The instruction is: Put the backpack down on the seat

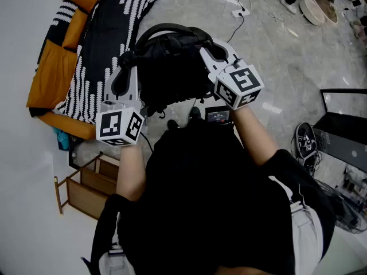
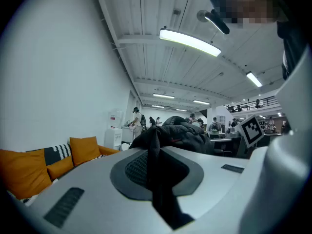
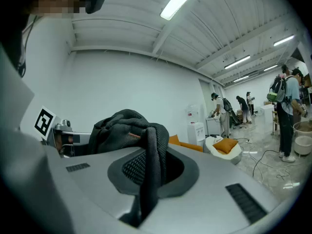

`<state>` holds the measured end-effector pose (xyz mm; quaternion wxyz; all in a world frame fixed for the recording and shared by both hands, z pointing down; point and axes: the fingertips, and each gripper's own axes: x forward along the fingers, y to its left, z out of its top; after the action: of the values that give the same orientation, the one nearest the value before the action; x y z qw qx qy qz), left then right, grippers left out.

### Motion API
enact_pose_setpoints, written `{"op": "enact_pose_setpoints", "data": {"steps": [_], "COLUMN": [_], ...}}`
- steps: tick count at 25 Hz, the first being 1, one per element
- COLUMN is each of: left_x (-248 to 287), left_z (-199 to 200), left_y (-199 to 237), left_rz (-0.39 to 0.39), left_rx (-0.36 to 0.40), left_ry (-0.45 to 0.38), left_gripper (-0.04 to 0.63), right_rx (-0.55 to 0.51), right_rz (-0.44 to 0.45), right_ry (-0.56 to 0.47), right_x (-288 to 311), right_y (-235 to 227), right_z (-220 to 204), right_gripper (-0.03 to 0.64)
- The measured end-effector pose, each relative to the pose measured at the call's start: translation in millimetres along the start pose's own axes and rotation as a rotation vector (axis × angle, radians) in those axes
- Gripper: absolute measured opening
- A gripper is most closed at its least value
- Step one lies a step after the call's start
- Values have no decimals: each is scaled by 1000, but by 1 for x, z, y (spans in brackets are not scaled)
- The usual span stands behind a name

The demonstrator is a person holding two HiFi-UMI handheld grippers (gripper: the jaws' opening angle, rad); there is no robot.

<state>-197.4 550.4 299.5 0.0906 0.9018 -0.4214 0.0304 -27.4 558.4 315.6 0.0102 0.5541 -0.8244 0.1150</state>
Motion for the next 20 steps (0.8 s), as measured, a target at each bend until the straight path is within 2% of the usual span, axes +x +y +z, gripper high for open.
{"op": "enact_pose_setpoints", "data": {"steps": [10,20], "left_x": [-3,-5], "left_z": [9,5], "left_y": [0,-1], "left_rz": [11,36], "left_rx": [30,14], "left_ry": [-1,-8], "left_gripper": [43,43], "right_rx": [-5,-14], "right_rz": [19,48], "right_ry": [-7,-1], "right_x": [-2,0], "right_y": [4,2], "right_z": [5,4], "right_gripper": [43,43]}}
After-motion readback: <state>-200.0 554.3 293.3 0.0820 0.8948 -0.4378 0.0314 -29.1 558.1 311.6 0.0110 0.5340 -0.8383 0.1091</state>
